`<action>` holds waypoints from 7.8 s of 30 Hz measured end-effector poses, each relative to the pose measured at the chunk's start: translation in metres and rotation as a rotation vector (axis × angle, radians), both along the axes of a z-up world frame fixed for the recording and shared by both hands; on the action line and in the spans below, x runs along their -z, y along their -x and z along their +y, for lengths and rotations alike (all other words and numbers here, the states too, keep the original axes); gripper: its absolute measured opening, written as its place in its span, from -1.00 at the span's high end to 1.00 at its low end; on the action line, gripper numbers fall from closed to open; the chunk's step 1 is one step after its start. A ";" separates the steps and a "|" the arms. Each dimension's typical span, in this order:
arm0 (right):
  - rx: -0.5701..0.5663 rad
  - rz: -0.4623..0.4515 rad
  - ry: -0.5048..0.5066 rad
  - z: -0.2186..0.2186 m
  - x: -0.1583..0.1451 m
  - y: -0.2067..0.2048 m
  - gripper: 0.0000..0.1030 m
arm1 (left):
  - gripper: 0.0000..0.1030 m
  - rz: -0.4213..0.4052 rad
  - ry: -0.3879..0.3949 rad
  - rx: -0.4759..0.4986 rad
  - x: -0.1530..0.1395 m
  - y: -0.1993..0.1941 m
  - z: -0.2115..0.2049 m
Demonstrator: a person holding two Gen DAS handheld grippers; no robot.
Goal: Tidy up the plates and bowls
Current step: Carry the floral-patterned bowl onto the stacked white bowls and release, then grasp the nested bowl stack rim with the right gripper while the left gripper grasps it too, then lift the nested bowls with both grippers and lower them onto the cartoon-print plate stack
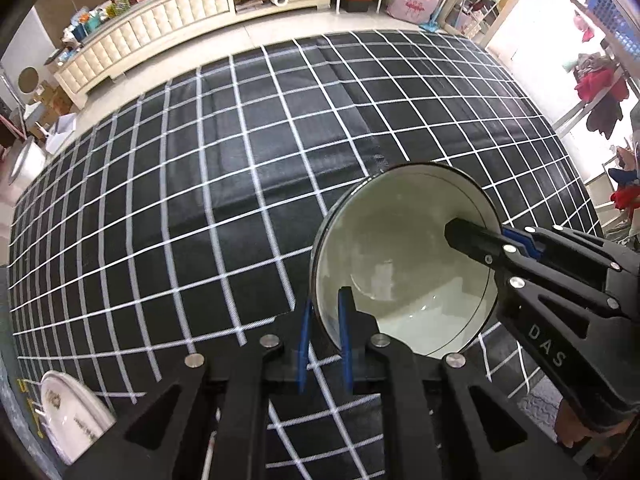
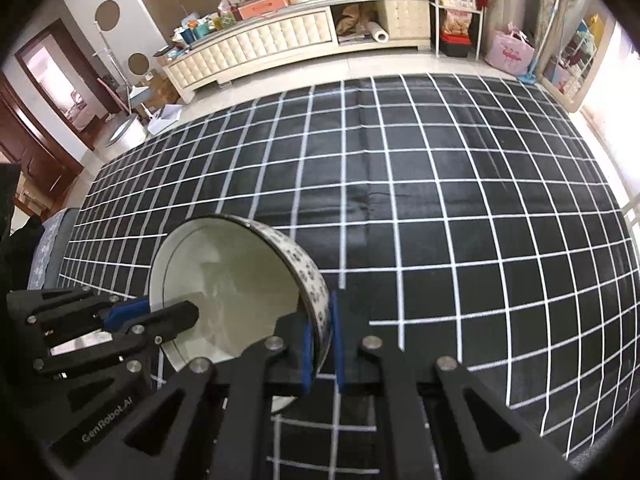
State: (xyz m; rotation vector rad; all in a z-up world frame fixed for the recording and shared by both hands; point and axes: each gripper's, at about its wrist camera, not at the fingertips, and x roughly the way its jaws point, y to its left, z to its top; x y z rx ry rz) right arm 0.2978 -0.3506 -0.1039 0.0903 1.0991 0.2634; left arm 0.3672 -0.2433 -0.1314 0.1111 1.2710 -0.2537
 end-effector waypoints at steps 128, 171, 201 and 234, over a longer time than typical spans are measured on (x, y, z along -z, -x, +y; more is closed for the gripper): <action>-0.027 0.148 0.004 0.151 0.034 0.085 -0.75 | 0.04 -0.033 0.254 -0.148 -0.005 0.172 0.248; 0.080 0.369 -0.367 0.145 0.079 0.083 0.02 | 0.01 0.032 0.203 -0.023 0.044 0.138 0.209; 0.071 0.306 -0.271 0.188 0.032 0.086 0.02 | 0.03 -0.020 0.210 -0.098 0.012 0.156 0.222; -0.164 0.383 -0.238 0.328 0.057 0.056 0.02 | 0.03 -0.044 0.139 -0.317 0.003 0.182 0.358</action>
